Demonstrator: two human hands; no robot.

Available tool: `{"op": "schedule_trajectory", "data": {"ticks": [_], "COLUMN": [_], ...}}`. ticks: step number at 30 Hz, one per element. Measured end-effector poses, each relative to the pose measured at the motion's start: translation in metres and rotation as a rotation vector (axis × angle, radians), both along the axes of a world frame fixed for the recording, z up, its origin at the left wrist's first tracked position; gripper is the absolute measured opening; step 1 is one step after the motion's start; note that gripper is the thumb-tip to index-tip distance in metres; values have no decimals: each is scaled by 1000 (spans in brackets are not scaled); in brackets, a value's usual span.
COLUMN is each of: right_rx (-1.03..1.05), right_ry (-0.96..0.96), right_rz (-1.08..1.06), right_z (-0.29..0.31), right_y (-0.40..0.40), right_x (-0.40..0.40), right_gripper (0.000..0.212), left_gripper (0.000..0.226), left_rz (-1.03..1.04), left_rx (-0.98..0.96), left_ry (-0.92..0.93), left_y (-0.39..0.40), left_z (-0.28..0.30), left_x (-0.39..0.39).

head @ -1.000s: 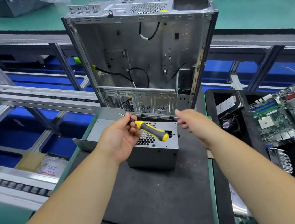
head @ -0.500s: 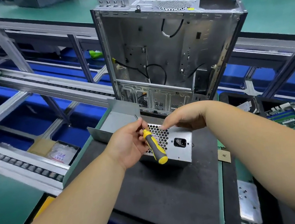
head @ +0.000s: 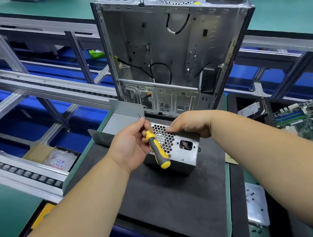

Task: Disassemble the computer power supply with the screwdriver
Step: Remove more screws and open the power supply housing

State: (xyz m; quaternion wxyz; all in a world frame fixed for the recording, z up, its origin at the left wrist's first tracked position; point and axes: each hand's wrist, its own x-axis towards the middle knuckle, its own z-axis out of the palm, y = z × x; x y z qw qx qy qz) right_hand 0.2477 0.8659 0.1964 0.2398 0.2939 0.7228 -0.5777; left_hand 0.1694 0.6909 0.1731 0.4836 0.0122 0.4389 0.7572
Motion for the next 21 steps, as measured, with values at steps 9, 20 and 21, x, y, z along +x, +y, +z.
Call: {"op": "schedule_trajectory", "data": {"ticks": [9, 20, 21], "right_rx": [880, 279, 250], "right_ry": [639, 1020, 1032], "right_rz": [199, -457, -547], "right_z": [-12, 3, 7], "right_y": [1, -23, -20], "right_x": [33, 49, 50], "right_gripper": [66, 7, 3], "left_gripper": [30, 28, 23], "left_rz": [158, -93, -171], "left_rx": [-5, -152, -227], "left_ry": [-20, 403, 613], "left_y": [29, 32, 27], "left_z": [5, 9, 9], "left_x": [-1, 3, 5]}}
